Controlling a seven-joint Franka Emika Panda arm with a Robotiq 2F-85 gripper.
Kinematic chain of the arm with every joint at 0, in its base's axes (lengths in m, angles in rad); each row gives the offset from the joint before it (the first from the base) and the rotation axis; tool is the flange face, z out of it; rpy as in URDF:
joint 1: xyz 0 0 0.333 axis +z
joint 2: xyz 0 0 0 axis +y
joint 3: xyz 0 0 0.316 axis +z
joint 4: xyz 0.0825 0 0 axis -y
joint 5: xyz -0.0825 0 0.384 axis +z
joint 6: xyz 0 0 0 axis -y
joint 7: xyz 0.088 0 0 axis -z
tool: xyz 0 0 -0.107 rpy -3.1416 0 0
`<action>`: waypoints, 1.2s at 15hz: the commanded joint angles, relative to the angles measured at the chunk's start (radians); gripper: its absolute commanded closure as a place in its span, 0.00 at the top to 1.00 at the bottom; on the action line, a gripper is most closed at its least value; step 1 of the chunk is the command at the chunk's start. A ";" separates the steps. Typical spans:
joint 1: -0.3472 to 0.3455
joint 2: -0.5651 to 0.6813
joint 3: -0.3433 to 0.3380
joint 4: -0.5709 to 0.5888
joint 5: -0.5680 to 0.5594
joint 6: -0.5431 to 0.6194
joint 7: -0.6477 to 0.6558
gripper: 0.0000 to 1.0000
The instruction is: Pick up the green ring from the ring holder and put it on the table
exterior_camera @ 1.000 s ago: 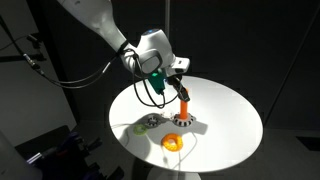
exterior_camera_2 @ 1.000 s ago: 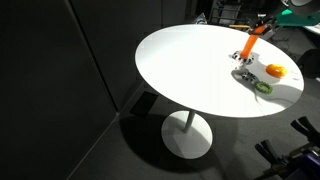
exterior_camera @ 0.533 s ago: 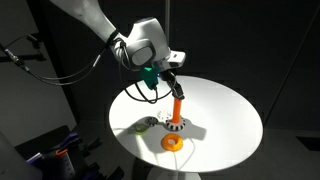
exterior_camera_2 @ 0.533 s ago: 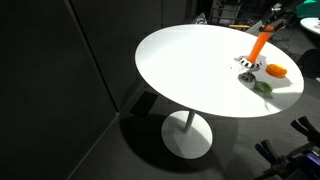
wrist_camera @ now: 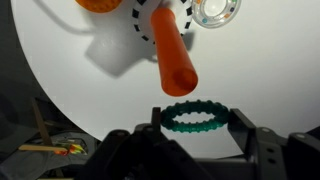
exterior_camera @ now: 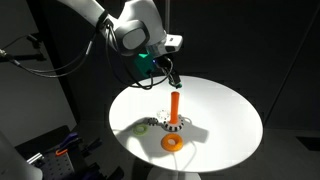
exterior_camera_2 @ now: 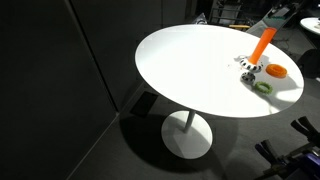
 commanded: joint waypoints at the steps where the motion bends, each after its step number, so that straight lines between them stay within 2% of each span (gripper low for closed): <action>1: -0.017 -0.079 0.050 -0.038 0.113 -0.031 -0.114 0.44; 6: 0.027 -0.080 0.062 -0.044 0.272 -0.063 -0.276 0.44; 9: 0.013 -0.060 0.087 -0.041 0.263 -0.097 -0.284 0.44; 14: 0.002 -0.049 0.087 -0.024 0.206 -0.248 -0.262 0.44; 15: 0.000 -0.049 0.087 -0.022 0.197 -0.270 -0.261 0.60; 16: -0.002 -0.048 0.086 -0.019 0.181 -0.290 -0.252 0.92; 18: -0.008 -0.045 0.085 -0.013 0.151 -0.324 -0.239 0.94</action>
